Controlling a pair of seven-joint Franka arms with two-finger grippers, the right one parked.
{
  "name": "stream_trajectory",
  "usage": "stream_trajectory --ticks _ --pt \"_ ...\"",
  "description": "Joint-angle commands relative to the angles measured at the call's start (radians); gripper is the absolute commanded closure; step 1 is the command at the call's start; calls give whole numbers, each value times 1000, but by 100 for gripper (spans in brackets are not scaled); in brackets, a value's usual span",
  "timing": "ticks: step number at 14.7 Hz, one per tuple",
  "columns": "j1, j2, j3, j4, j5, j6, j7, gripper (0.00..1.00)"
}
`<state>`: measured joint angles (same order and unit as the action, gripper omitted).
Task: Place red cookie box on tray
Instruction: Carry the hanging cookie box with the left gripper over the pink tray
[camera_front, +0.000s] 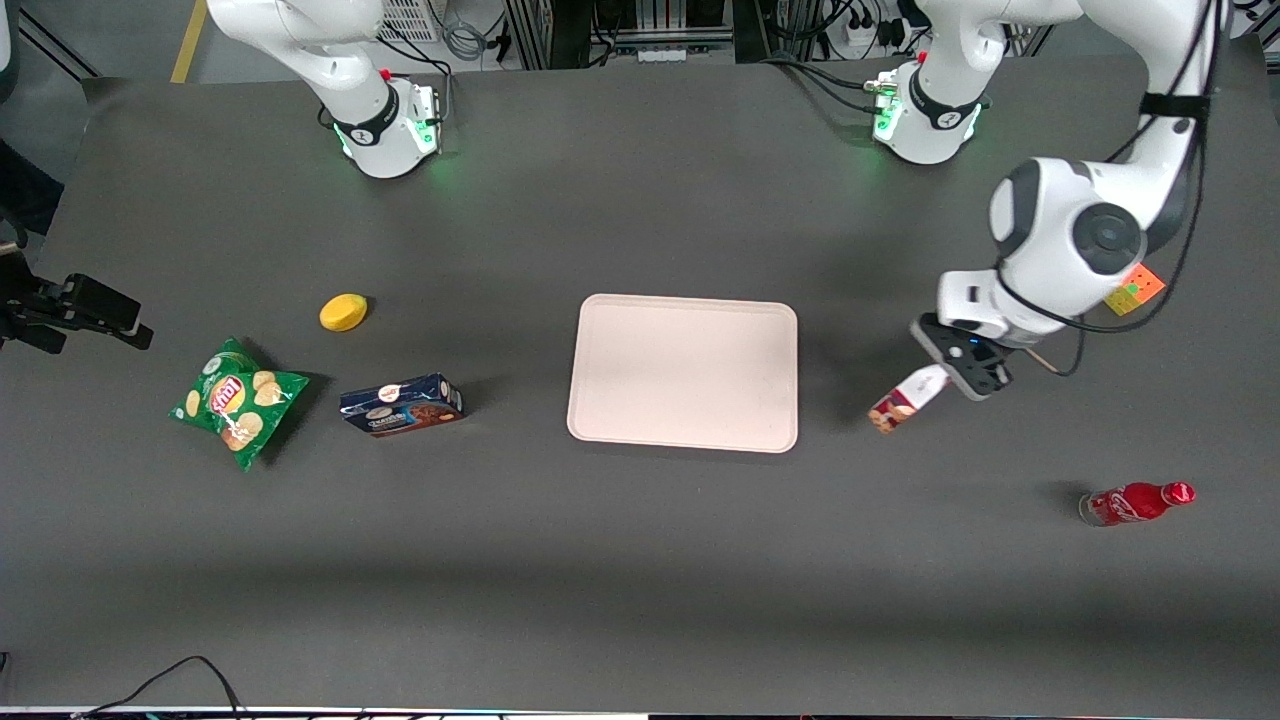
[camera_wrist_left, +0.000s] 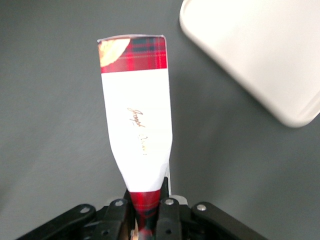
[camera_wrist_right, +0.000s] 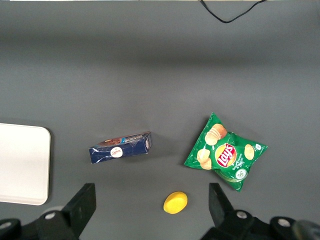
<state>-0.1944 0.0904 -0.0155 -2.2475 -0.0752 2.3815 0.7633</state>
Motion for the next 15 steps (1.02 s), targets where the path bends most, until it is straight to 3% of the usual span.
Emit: stream_trajectory --ticks 1,3,9,12,15 --pt "-131 -18 22 159 -11 -206 -348 100" --pt "-192 3 22 238 -11 -277 -525 100" --pt "-382 164 40 337 14 -262 -1020 100" --pt "-462 259 115 373 31 -237 -1082 100" --pt "-462 316 121 365 31 -153 -1084 100"
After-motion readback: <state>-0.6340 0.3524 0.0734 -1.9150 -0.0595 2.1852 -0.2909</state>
